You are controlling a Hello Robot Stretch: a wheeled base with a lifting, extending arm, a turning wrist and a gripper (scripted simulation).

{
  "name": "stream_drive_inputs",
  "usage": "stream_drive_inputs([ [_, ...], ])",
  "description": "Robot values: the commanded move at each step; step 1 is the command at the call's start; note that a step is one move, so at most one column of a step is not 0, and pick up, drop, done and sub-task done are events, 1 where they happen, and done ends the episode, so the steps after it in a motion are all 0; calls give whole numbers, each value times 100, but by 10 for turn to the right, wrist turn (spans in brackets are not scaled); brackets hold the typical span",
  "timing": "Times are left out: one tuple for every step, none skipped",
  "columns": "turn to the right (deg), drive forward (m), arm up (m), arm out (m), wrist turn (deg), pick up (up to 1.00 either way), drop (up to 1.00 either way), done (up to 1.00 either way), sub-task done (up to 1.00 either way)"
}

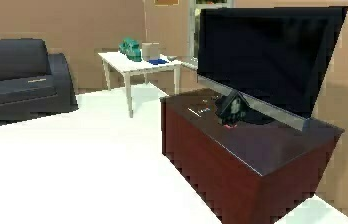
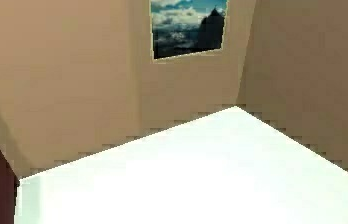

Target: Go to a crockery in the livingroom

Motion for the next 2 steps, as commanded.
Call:
stream_drive_inputs([
  [60, 0, 0, 0, 0, 0, 0, 0, 0],
  [0, 30, 0, 0, 0, 0, 0, 0, 0],
])
